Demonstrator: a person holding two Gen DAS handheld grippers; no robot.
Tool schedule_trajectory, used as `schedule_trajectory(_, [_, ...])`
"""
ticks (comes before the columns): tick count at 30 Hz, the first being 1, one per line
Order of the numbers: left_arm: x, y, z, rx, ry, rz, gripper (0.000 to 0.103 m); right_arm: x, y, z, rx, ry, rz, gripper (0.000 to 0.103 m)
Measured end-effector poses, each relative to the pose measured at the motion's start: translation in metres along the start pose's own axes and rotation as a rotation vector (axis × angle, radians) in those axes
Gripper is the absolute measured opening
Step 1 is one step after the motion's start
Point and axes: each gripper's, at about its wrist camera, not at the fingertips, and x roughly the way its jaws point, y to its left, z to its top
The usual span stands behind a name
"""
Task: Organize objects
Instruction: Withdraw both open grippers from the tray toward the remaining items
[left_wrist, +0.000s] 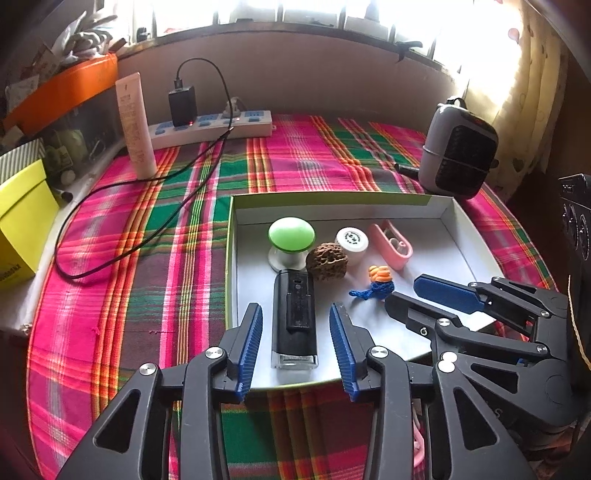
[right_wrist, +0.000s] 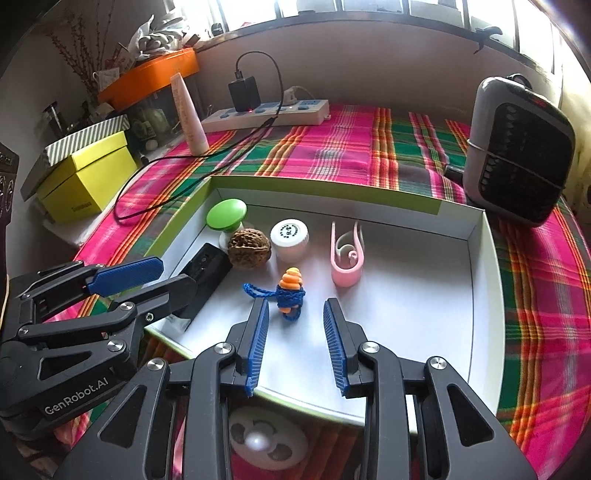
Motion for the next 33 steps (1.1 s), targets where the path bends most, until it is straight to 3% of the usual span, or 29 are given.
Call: schedule_trajectory(33, [-0.054, -0.015, -0.038, 0.008, -0.058, -0.014, 0.039, -0.062, 0.022, -0.036, -0.015, -0.095, -0.030, 0.032])
